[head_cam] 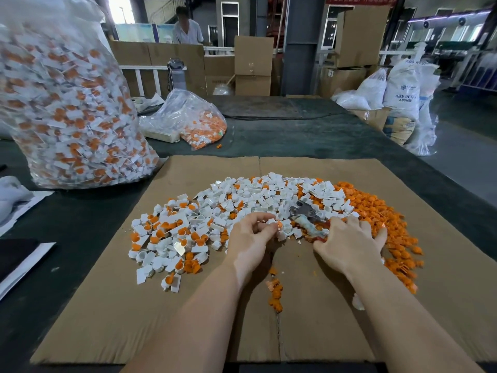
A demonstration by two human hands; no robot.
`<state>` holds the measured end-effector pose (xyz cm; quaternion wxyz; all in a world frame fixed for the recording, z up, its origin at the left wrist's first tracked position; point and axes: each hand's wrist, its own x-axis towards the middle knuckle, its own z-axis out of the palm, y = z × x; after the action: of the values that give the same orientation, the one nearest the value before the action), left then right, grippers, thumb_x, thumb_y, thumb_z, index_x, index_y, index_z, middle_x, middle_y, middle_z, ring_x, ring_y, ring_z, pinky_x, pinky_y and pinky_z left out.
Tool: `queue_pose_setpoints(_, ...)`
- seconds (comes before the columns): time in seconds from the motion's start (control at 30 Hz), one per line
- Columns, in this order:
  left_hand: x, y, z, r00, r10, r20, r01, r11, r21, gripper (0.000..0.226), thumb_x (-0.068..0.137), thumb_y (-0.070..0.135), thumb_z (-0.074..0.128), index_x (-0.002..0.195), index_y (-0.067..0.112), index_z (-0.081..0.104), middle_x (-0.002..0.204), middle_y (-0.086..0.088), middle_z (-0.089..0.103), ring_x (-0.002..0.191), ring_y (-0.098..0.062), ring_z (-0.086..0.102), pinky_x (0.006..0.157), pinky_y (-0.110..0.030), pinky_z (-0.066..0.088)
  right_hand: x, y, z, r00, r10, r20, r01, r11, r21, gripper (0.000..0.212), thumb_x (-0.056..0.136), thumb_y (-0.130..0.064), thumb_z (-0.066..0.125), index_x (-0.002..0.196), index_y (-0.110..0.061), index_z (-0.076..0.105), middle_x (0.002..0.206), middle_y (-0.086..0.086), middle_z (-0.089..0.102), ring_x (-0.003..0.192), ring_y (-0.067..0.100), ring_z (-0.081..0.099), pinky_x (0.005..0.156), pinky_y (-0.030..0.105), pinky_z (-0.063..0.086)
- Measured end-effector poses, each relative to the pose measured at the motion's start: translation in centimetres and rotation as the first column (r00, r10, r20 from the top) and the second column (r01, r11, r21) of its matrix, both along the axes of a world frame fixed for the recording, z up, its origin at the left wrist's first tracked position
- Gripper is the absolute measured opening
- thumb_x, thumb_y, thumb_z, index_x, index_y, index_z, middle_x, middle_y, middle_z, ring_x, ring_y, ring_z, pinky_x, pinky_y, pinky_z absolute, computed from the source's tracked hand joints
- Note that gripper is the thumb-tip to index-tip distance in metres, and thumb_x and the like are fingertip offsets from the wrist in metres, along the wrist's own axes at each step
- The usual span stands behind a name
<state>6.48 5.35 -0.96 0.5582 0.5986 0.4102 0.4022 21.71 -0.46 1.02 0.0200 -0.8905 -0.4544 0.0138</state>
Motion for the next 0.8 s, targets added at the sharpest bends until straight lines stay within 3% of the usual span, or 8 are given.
queue_pose_setpoints(0.1, 0.1, 0.1, 0.2, 0.999, 0.028, 0.021, -0.028, 0.999, -0.037, 0.013, 0.09, 0.016, 0.062, 0.103, 0.02, 0.063, 0.079, -0.003, 0.07, 0.078, -0.009, 0.065, 0.076, -0.021, 0.048, -0.4, -0.1, 0.3, 0.998, 0.024, 0.055, -0.028, 0.997, 0.07, 0.047, 0.089, -0.051, 0.044, 0.121, -0.016, 0.048, 0.133, 0.011, 0.044, 0.122, 0.029, 0.037, 0.103, 0.045, 0.029)
queue_pose_setpoints(0.17, 0.2, 0.2, 0.2, 0.997, 0.046, 0.063, -0.04, 0.995, -0.096, 0.016, 0.09, 0.013, 0.062, 0.105, 0.017, 0.063, 0.076, -0.003, 0.067, 0.071, -0.008, 0.063, 0.069, -0.022, 0.048, -0.7, -0.2, 0.8, 0.996, 0.057, 0.069, -0.065, 0.989, 0.132, 0.047, 0.091, -0.049, 0.042, 0.12, -0.013, 0.046, 0.125, 0.011, 0.049, 0.114, 0.029, 0.044, 0.092, 0.036, 0.038)
queue_pose_setpoints(0.23, 0.3, 0.3, 0.3, 0.99, 0.071, 0.124, -0.052, 0.987, -0.154, 0.018, 0.09, 0.01, 0.061, 0.107, 0.011, 0.063, 0.073, -0.002, 0.066, 0.061, -0.004, 0.061, 0.057, -0.016, 0.046, -1.2, -0.4, 1.8, 0.994, 0.111, -0.021, -0.105, 0.973, 0.205, 0.037, 0.092, -0.045, 0.042, 0.108, -0.012, 0.048, 0.109, 0.01, 0.055, 0.101, 0.027, 0.051, 0.078, 0.034, 0.041)
queue_pose_setpoints(0.33, 0.4, 0.4, 0.5, 0.973, 0.119, 0.198, -0.069, 0.968, -0.241, 0.018, 0.089, 0.007, 0.062, 0.107, 0.008, 0.063, 0.073, -0.003, 0.067, 0.052, 0.0, 0.06, 0.049, -0.013, 0.046, -1.7, -0.7, 3.2, 0.922, 0.246, -0.299, -0.177, 0.955, 0.24, 0.031, 0.093, -0.038, 0.043, 0.08, -0.009, 0.047, 0.075, 0.009, 0.055, 0.068, 0.023, 0.051, 0.057, 0.031, 0.034)
queue_pose_setpoints(0.47, 0.3, 0.5, 0.7, 0.962, 0.16, 0.222, -0.092, 0.953, -0.288, 0.016, 0.089, 0.008, 0.062, 0.105, 0.01, 0.063, 0.069, -0.002, 0.067, 0.05, 0.0, 0.059, 0.046, -0.013, 0.046, -2.2, -1.5, 4.3, 0.718, 0.269, -0.642, -0.203, 0.963, 0.176, 0.032, 0.092, -0.034, 0.045, 0.069, -0.012, 0.049, 0.061, 0.005, 0.048, 0.052, 0.018, 0.041, 0.055, 0.028, 0.03)
queue_pose_setpoints(0.6, 0.4, 0.6, 0.6, 0.965, 0.185, 0.186, -0.13, 0.954, -0.271, 0.013, 0.089, 0.009, 0.062, 0.102, 0.012, 0.063, 0.068, 0.0, 0.066, 0.05, 0.001, 0.058, 0.048, -0.012, 0.045, -2.4, -1.9, 4.3, 0.62, 0.23, -0.75, -0.191, 0.972, 0.139, 0.034, 0.093, -0.029, 0.043, 0.064, -0.013, 0.052, 0.05, -0.001, 0.055, 0.05, 0.015, 0.054, 0.054, 0.025, 0.04)
queue_pose_setpoints(0.7, 0.7, 0.6, 0.6, 0.964, 0.205, 0.167, -0.156, 0.95, -0.27, 0.011, 0.089, 0.008, 0.062, 0.099, 0.013, 0.063, 0.07, 0.0, 0.065, 0.051, 0.0, 0.057, 0.048, -0.012, 0.046, -2.3, -2.0, 4.3, 0.52, 0.216, -0.826, -0.167, 0.975, 0.149, 0.036, 0.093, -0.026, 0.041, 0.059, -0.014, 0.049, 0.049, 0.001, 0.055, 0.059, 0.021, 0.06, 0.06, 0.03, 0.048)
queue_pose_setpoints(0.8, 0.8, 0.6, 0.6, 0.963, 0.224, 0.147, -0.18, 0.948, -0.262, 0.01, 0.09, 0.008, 0.061, 0.1, 0.012, 0.062, 0.074, -0.002, 0.063, 0.056, -0.003, 0.055, 0.048, -0.011, 0.046, -2.3, -2.0, 4.3, 0.501, 0.232, -0.834, -0.205, 0.968, 0.146, 0.035, 0.092, -0.024, 0.041, 0.059, -0.015, 0.048, 0.051, 0.001, 0.055, 0.062, 0.022, 0.061, 0.063, 0.032, 0.049)
